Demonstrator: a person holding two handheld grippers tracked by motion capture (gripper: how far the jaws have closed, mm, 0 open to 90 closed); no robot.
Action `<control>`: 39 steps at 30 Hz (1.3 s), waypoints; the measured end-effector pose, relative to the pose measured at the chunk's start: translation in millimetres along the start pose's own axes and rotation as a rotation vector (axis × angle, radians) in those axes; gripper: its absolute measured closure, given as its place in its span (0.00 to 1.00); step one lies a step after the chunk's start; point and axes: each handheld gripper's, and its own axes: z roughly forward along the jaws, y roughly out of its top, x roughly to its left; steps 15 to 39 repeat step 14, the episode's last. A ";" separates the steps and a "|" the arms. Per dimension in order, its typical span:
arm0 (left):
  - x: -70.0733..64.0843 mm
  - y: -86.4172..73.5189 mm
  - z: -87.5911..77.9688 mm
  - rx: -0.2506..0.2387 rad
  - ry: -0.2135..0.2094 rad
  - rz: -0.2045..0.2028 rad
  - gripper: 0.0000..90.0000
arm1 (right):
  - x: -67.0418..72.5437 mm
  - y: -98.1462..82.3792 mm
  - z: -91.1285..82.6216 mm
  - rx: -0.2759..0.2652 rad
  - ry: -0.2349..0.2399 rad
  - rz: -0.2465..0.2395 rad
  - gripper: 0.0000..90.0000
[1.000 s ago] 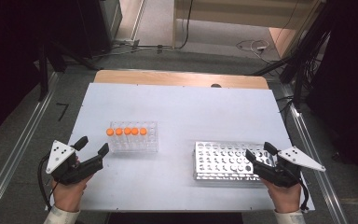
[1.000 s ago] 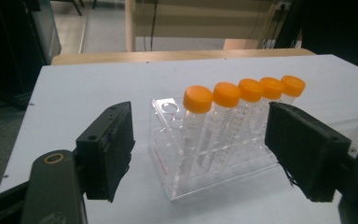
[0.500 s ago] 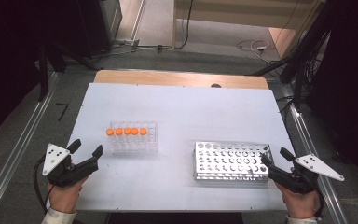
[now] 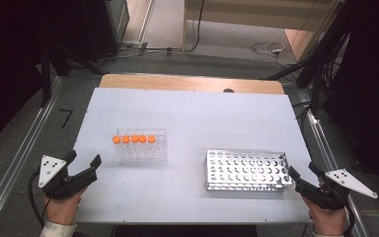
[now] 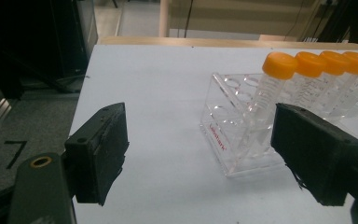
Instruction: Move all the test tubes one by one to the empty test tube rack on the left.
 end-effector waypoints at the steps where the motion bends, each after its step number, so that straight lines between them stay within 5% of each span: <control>1: 1.0 -0.8 0.1 0.001 0.004 -0.005 0.20 | -1.2 -0.7 -0.3 0.000 -0.005 0.002 0.26; 14: 9.6 -12.3 10.2 0.064 0.040 -0.017 0.20 | -19.3 -11.0 4.1 0.022 -0.059 0.036 0.23; 39: 9.6 -12.3 10.2 0.064 0.040 -0.017 0.20 | -19.3 -11.0 4.1 0.022 -0.059 0.036 0.23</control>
